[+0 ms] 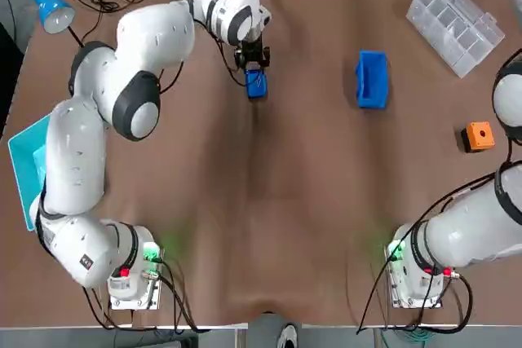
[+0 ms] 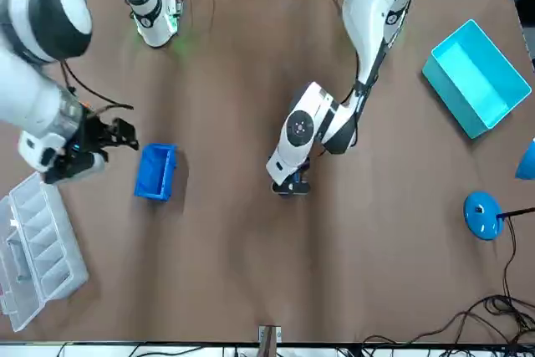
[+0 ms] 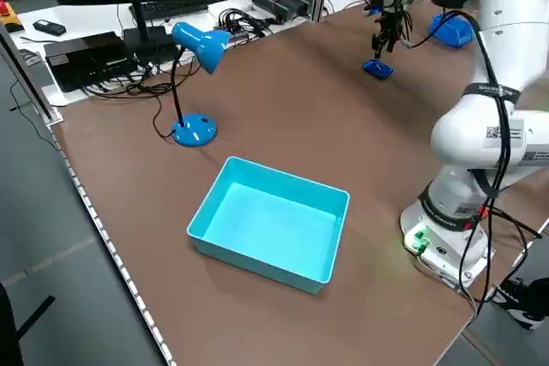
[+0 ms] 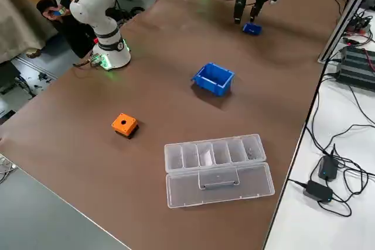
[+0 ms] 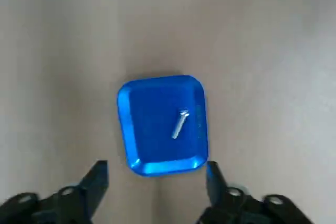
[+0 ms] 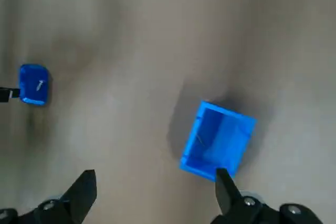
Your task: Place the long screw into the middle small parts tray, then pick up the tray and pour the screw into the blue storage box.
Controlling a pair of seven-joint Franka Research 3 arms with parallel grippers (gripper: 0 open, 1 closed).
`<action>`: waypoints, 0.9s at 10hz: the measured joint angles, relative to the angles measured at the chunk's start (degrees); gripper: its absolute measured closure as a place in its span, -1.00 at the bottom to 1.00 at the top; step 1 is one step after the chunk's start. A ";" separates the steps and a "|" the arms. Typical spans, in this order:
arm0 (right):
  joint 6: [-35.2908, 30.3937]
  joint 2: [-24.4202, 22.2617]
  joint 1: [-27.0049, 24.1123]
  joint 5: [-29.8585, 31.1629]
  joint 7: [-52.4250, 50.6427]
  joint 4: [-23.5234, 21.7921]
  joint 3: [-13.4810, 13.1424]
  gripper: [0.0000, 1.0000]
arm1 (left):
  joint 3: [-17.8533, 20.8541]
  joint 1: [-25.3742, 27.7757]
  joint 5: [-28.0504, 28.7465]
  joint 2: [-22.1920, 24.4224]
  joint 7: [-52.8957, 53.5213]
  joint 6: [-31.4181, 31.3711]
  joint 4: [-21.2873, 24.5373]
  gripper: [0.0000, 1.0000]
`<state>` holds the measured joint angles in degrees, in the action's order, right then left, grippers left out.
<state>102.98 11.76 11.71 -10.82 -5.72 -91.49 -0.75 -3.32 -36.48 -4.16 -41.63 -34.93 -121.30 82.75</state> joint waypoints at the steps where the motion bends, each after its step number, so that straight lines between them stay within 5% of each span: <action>1: 2.38 0.77 2.34 -0.18 0.04 -1.34 0.12 -0.99 | 0.09 0.03 0.00 0.40 0.05 0.90 0.00 -1.00; 5: 14.29 8.08 10.32 -7.24 0.20 -2.57 0.27 -0.95 | 0.64 0.85 0.01 3.35 3.63 9.02 -0.29 -1.00; 9: 31.32 17.79 20.15 -12.50 2.14 -2.86 0.35 -0.67 | 0.76 13.14 0.03 20.17 18.33 18.74 4.48 -1.00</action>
<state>134.30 29.56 31.87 -23.32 -3.58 -94.34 -0.40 -2.56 -23.34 -4.13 -21.46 -16.60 -102.55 87.23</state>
